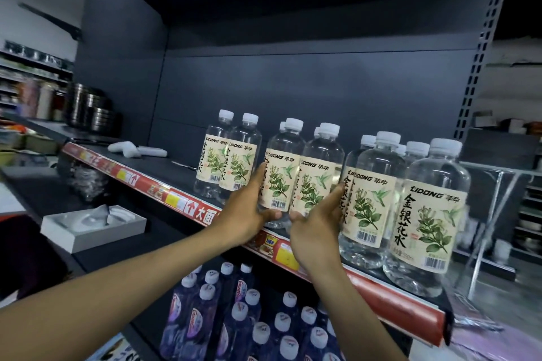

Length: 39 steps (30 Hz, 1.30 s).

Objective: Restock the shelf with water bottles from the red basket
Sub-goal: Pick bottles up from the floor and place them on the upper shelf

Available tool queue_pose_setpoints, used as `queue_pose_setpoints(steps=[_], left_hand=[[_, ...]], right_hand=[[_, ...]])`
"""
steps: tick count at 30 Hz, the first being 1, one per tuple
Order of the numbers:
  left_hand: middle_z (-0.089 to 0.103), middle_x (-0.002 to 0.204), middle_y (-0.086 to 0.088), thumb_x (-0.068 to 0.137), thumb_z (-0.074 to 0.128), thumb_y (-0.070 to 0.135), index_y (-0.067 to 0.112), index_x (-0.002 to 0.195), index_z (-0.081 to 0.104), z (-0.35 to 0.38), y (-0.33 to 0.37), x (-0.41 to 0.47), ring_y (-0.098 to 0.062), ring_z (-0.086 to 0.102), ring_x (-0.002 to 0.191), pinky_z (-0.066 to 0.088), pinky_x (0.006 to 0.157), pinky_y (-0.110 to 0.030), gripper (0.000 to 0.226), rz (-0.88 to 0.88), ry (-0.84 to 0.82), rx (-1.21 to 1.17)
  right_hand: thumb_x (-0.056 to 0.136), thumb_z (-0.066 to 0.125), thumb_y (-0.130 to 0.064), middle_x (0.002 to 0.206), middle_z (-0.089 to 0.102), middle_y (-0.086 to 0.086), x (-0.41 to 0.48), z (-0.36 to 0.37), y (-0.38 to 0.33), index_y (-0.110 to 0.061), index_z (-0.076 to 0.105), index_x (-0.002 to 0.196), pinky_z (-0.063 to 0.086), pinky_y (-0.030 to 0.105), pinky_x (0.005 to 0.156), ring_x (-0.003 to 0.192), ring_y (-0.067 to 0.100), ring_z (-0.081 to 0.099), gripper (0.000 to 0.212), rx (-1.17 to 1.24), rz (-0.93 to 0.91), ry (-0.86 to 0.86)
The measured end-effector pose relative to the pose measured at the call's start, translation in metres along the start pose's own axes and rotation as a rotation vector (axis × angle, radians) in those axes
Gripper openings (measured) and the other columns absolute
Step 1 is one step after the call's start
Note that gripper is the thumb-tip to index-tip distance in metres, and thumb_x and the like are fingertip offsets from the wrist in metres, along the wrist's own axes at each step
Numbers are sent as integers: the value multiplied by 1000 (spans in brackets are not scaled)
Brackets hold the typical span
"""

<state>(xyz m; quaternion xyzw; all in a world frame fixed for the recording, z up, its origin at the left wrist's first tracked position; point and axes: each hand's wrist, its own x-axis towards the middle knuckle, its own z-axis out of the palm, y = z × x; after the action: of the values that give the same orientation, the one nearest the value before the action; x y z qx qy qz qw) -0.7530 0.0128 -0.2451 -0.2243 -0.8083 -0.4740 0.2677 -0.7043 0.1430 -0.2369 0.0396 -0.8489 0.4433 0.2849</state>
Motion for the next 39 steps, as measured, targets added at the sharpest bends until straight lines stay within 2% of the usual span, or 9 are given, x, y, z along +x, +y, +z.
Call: queue_pose_setpoints(steps=[3,6,8,13,17,22,24,27,39], left_hand=[[57,121,19,85,73,15,32,150,18,1,8,-5,-4,57,108,42,89,-18,87,6,-16,53],[59,121,18,90,67,16,26,153,10,2,11,-10,-5,60,102,43,80,-14,85,-4,-39,129],[62,125,5,93,64,16,22,156,-2,3,10,-14,-5,58,96,45,79,-17,91,-24,-56,201],[54,138,-5,93,61,15,18,156,1,2,11,-26,-19,58,112,47,85,-26,87,-34,-58,327],[53,138,-5,95,57,23,22,153,17,-2,13,-45,-20,57,112,50,91,-36,70,37,-41,424],[46,144,-10,98,43,40,17,155,18,-17,2,-90,-31,47,125,45,92,-41,67,115,-3,855],[47,143,-11,94,41,42,14,154,21,-27,-6,-111,-34,47,124,46,93,-44,69,103,-28,983],[44,146,-12,95,47,37,13,155,20,-48,-27,-148,-34,43,129,45,97,-45,70,25,-72,1085],[47,137,-12,94,46,38,16,152,23,-89,-141,-335,-37,46,125,43,96,-47,67,-543,-241,1217]], right_hand=[[93,58,-7,163,-10,-1,-4,-5,0,-23,-31,147,33,39,115,149,27,9,105,14,22,-24],[95,55,-5,163,-16,3,-19,-10,-3,-17,-28,149,3,24,108,150,22,-7,99,16,-11,-68],[96,51,-3,161,-21,-1,-30,-13,0,-19,-26,150,-2,22,100,148,17,-14,95,5,-61,-63],[98,46,-4,159,-27,3,-52,-22,-1,-19,-19,153,19,16,101,149,23,-7,86,-67,-131,-93],[97,47,-5,161,-14,-7,-75,-16,5,-20,-1,156,30,23,109,149,19,9,78,-95,-276,-32],[98,43,-5,158,19,-6,-97,14,18,-17,26,153,16,12,110,144,12,23,58,-80,-439,-208],[96,46,-5,156,27,0,-105,29,22,-14,32,151,23,20,113,140,18,31,56,-89,-441,-259],[96,45,-6,149,37,5,-121,57,28,-14,40,147,36,32,108,129,24,45,52,-79,-432,-313],[89,51,-4,132,52,15,-218,204,88,-16,57,132,37,30,101,121,32,51,45,-51,-349,-749]])
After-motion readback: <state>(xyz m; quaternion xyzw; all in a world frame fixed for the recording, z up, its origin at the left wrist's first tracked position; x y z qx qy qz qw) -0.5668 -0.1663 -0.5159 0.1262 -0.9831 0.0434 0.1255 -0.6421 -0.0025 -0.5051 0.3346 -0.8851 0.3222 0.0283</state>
